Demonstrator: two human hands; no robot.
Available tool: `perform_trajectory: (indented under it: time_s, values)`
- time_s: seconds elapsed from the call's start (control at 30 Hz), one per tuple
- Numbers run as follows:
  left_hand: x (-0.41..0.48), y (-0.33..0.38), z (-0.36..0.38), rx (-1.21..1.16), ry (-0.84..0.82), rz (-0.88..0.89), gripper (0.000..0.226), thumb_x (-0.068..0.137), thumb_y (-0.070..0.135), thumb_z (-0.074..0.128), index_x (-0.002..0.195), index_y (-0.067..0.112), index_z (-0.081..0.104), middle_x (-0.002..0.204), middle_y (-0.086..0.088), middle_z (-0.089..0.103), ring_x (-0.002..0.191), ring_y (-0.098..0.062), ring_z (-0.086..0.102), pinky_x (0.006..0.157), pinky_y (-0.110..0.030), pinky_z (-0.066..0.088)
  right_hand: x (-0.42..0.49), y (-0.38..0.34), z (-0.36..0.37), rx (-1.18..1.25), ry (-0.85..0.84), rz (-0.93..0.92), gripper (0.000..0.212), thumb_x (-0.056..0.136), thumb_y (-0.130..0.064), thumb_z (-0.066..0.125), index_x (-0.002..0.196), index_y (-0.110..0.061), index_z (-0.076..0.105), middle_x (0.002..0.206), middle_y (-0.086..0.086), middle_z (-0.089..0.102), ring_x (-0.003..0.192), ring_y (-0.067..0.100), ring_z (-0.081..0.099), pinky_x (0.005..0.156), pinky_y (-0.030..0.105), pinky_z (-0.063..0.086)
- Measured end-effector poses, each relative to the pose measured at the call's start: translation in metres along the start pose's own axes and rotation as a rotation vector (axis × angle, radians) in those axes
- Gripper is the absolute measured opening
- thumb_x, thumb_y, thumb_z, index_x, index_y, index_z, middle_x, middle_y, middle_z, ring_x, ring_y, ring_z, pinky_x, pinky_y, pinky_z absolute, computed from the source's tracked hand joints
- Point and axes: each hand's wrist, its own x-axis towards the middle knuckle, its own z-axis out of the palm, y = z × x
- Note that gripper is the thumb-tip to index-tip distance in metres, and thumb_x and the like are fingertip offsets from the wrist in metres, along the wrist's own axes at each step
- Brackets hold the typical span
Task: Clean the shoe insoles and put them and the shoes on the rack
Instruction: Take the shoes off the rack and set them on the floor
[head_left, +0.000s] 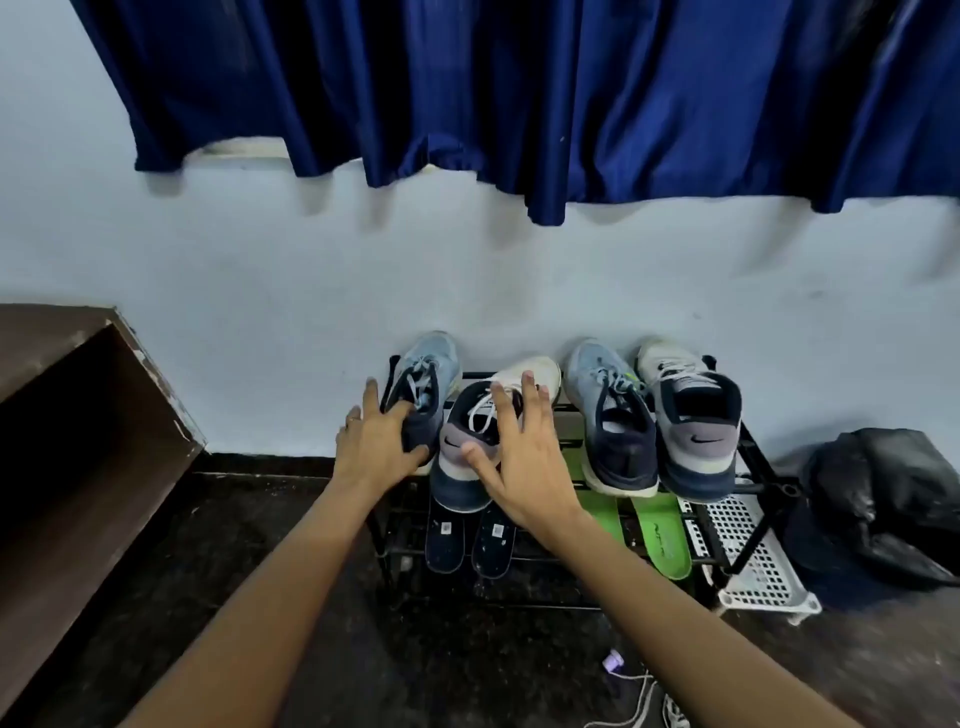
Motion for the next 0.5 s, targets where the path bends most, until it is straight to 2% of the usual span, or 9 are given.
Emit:
perform_trajectory:
  time_s: [0.07, 0.13, 0.2, 0.23, 0.3, 0.33, 0.43, 0.5]
  values:
    - [0.003, -0.001, 0.005, -0.045, 0.053, 0.001, 0.059, 0.080, 0.041, 0.073, 0.131, 0.021, 0.052, 0.160, -0.018, 0.008, 0.127, -0.046, 0.043, 0.098, -0.049, 0.046, -0.004, 0.002, 0.010, 0.028, 0.048, 0.022, 0.081, 0.086, -0.069, 0.030, 0.148, -0.019, 0.016, 0.155, 0.019, 0.000, 0.142, 0.038, 0.001, 0.115, 0.050, 0.015]
    - [0.008, 0.000, 0.011, -0.108, 0.101, 0.008, 0.051, 0.079, 0.037, 0.076, 0.121, 0.015, 0.057, 0.153, -0.017, 0.026, 0.119, -0.043, 0.051, 0.091, -0.045, 0.048, -0.010, 0.004, 0.020, 0.091, 0.092, 0.047, 0.080, 0.083, -0.067, 0.044, 0.145, -0.021, 0.023, 0.154, 0.018, 0.001, 0.141, 0.038, 0.006, 0.112, 0.051, 0.022]
    - [0.007, 0.001, 0.019, -0.190, 0.151, 0.044, 0.042, 0.078, 0.030, 0.077, 0.111, 0.010, 0.059, 0.131, -0.014, 0.050, 0.108, -0.037, 0.058, 0.082, -0.040, 0.047, -0.015, 0.007, 0.028, 0.148, 0.109, 0.072, 0.077, 0.078, -0.061, 0.058, 0.139, -0.022, 0.031, 0.153, 0.017, 0.000, 0.138, 0.040, 0.019, 0.109, 0.048, 0.029]
    - [0.007, 0.001, 0.020, -0.222, 0.178, 0.065, 0.039, 0.078, 0.027, 0.077, 0.108, 0.009, 0.059, 0.121, -0.013, 0.055, 0.103, -0.034, 0.059, 0.078, -0.037, 0.045, -0.015, 0.007, 0.030, 0.154, 0.113, 0.082, 0.073, 0.076, -0.056, 0.064, 0.135, -0.023, 0.036, 0.153, 0.017, 0.000, 0.133, 0.041, 0.029, 0.107, 0.045, 0.034]
    - [0.001, 0.000, 0.021, -0.263, 0.218, 0.096, 0.037, 0.079, 0.022, 0.077, 0.108, 0.009, 0.059, 0.116, -0.011, 0.058, 0.101, -0.032, 0.058, 0.076, -0.035, 0.043, -0.016, 0.006, 0.034, 0.159, 0.101, 0.105, 0.058, 0.077, -0.039, 0.069, 0.127, -0.023, 0.044, 0.152, 0.014, 0.002, 0.115, 0.039, 0.050, 0.099, 0.038, 0.042]
    - [-0.003, -0.001, 0.020, -0.272, 0.233, 0.115, 0.037, 0.079, 0.020, 0.077, 0.110, 0.009, 0.059, 0.117, -0.011, 0.058, 0.101, -0.032, 0.057, 0.077, -0.035, 0.043, -0.017, 0.003, 0.034, 0.183, 0.096, 0.118, 0.051, 0.079, -0.030, 0.069, 0.124, -0.023, 0.046, 0.152, 0.013, 0.005, 0.109, 0.038, 0.054, 0.096, 0.035, 0.044]
    - [-0.016, -0.006, 0.016, -0.287, 0.277, 0.149, 0.040, 0.080, 0.018, 0.076, 0.114, 0.008, 0.058, 0.121, -0.010, 0.056, 0.102, -0.033, 0.059, 0.079, -0.037, 0.046, -0.017, -0.006, 0.033, 0.286, 0.105, 0.161, 0.043, 0.080, -0.016, 0.066, 0.120, -0.019, 0.051, 0.143, 0.013, 0.023, 0.108, 0.035, 0.054, 0.095, 0.030, 0.041]
    - [-0.025, -0.009, 0.008, -0.288, 0.315, 0.160, 0.040, 0.080, 0.019, 0.076, 0.114, 0.008, 0.058, 0.121, -0.010, 0.056, 0.100, -0.035, 0.059, 0.079, -0.040, 0.048, -0.015, -0.012, 0.029, 0.331, 0.091, 0.167, 0.043, 0.077, -0.009, 0.065, 0.117, -0.014, 0.053, 0.132, 0.013, 0.027, 0.102, 0.033, 0.052, 0.093, 0.022, 0.036]
